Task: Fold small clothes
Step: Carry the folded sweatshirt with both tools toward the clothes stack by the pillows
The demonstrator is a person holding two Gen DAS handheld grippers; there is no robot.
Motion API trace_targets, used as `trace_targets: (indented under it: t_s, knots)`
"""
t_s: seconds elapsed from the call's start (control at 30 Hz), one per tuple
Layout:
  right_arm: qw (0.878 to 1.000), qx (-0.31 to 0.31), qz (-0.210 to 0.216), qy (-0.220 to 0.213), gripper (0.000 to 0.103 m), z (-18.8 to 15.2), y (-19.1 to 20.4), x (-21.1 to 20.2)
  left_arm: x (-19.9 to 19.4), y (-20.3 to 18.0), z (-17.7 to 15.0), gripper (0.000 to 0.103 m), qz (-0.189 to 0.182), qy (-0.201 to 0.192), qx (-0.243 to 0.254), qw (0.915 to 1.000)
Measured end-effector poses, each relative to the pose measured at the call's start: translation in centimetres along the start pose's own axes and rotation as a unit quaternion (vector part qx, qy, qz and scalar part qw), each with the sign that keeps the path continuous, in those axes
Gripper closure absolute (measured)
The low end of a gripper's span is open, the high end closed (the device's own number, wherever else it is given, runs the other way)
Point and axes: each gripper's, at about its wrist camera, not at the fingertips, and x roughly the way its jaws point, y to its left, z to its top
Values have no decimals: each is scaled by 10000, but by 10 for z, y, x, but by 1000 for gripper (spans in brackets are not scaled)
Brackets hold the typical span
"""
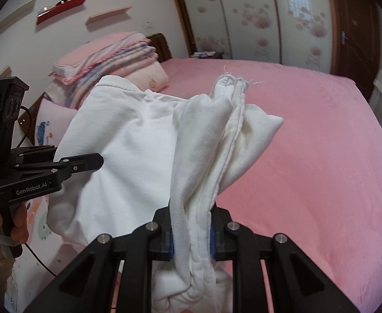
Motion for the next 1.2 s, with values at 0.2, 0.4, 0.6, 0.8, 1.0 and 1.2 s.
trace_targets:
  t_s: [0.2, 0.4, 0.6, 0.8, 1.0, 1.2]
  knots:
    - [9996, -254, 27, -78, 85, 70, 56, 40, -10, 70, 45, 80, 582, -117, -182, 9981]
    - [9994, -265, -149, -137, 85, 137, 88, 99, 28, 126, 105, 80, 1099, -86, -448, 9929]
    - [9997, 170, -125, -140, 85, 186, 94, 159, 92, 179, 158, 80, 1425, -66, -693, 9873]
    - [9981, 606, 53, -94, 85, 215, 79, 216, 155, 215, 180, 80, 1431, 14, -930, 9853]
    - [9956, 893, 194, 198, 85, 215, 57, 278, 223, 236, 184, 80, 1350, 176, -1000, 9856]
    - [9930, 1044, 156, 529, 85, 195, 33, 324, 286, 247, 171, 80, 1153, 552, -1046, 9863]
